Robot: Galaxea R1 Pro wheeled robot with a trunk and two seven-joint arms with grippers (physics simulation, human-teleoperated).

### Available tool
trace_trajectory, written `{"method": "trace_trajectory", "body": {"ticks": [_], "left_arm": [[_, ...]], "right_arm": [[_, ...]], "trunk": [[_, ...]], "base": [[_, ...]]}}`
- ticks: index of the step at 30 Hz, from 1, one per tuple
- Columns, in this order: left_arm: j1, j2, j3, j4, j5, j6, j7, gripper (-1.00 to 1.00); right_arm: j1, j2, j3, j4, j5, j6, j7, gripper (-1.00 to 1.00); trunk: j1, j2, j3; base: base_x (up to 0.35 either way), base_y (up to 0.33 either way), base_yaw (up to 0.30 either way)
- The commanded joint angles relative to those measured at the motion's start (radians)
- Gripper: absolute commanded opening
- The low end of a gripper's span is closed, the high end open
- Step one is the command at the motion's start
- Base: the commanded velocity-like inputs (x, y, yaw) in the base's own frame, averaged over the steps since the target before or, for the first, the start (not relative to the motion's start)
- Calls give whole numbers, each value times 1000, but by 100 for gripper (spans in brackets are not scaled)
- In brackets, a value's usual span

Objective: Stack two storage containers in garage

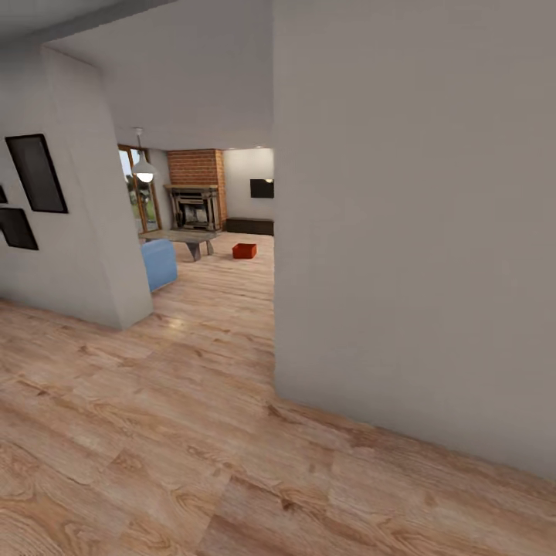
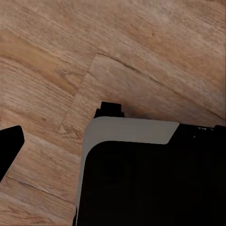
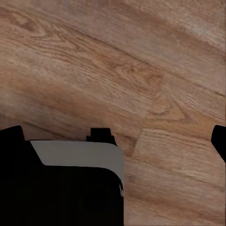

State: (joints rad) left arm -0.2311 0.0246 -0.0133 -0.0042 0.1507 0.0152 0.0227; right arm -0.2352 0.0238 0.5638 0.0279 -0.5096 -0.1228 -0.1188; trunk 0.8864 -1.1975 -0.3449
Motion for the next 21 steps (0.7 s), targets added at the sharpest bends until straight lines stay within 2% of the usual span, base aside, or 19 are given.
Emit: {"method": "trace_trajectory", "body": {"ticks": [1,21], "left_arm": [[-1,0,-2,0,8,2,1,100],[-1,0,-2,0,9,2,1,100]], "right_arm": [[-1,1,8,3,-9,-5,-1,100],[-1,0,8,3,-9,-6,-1,100]], "trunk": [[1,-1,-1],[1,-1,-1]], "base": [[323,0,270],[322,0,270]]}}
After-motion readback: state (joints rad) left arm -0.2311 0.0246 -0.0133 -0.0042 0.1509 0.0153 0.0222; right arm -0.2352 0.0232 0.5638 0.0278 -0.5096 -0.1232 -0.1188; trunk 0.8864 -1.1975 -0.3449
